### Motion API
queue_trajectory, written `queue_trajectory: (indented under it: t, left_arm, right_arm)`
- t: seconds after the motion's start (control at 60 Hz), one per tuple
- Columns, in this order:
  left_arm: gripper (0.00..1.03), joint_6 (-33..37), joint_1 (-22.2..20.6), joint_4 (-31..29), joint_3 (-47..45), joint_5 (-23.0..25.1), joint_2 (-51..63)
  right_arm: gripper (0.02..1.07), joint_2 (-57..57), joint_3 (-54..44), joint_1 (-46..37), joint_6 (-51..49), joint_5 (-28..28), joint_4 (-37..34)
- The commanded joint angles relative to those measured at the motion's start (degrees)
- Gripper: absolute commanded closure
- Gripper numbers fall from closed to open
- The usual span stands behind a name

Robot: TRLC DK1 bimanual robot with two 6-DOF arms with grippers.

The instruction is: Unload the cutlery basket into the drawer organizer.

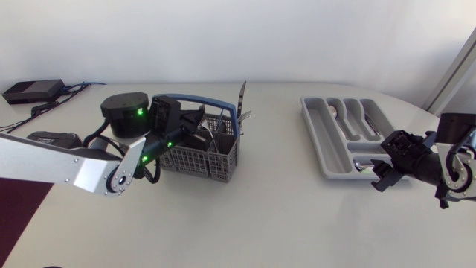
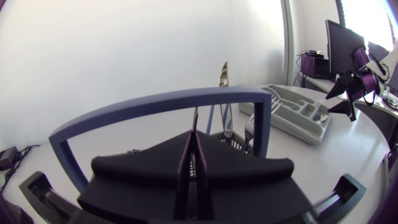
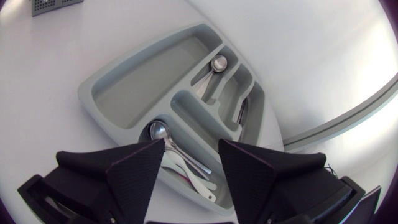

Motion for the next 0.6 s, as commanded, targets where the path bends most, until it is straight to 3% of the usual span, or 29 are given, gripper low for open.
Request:
queue_trajectory:
  t: [0.0,0.233,0.583]
  left_arm:
    - [1.00,1.96,-1.70,2.00,-4.04,-1.13,-0.98]
    - [1.00,2.57,-3.28,7.97,-7.11,-3.15,0.07]
    - [1.00,3.72,-4.86,8.94,-8.34,-4.74,-0.37]
  right_arm:
    - [0.43,-0.85,-1.98,0.72,-0.69,0.43,0.36]
    - [0.43,-2.52,-3.21,1.51,-0.78,0.95,0.27]
    - [0.43,-2.08,-3.83,1.51,-0.96,0.95,0.62]
